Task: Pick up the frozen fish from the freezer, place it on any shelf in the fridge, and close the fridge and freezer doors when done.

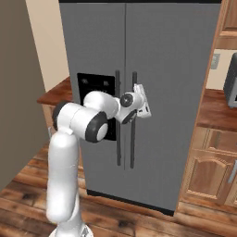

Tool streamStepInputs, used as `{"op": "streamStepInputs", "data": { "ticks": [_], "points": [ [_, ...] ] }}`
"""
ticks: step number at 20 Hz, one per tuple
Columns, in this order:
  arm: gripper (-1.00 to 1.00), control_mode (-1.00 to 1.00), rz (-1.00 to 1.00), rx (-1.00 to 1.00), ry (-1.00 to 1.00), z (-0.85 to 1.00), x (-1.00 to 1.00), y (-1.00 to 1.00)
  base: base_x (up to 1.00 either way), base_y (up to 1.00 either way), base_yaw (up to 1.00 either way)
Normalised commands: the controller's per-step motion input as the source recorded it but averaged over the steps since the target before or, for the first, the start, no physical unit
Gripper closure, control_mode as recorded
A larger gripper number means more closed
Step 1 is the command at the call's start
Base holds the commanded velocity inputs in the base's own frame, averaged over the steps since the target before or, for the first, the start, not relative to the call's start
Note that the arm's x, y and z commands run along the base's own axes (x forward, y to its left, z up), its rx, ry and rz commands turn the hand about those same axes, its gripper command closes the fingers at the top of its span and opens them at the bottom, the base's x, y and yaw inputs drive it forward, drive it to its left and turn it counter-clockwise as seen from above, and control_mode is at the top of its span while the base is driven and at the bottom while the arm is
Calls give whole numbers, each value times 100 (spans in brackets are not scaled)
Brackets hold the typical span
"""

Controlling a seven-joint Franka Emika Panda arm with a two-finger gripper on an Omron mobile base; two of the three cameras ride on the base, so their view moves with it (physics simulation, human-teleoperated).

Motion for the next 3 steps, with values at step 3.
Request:
{"op": "streamStepInputs", "data": {
  "ticks": [3],
  "points": [
    [-100,-100,0,0,0,0,0,0,0,0,0]
  ]
}}
